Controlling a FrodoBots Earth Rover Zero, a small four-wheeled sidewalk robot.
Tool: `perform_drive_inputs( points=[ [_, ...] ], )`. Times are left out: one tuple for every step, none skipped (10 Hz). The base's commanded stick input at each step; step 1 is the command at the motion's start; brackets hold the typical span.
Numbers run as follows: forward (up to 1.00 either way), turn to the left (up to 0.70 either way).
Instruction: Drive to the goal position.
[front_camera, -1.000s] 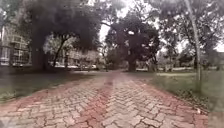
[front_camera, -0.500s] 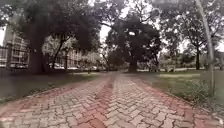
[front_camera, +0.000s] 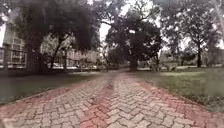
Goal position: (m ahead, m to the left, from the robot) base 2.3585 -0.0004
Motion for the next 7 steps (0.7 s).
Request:
perform_drive_inputs(
  points=[
    [0.7,0.0],
    [0.7,0.0],
    [0.7,0.0],
    [0.7,0.0],
    [0.7,0.0],
    [0.7,0.0],
    [0.7,0.0]
  ],
)
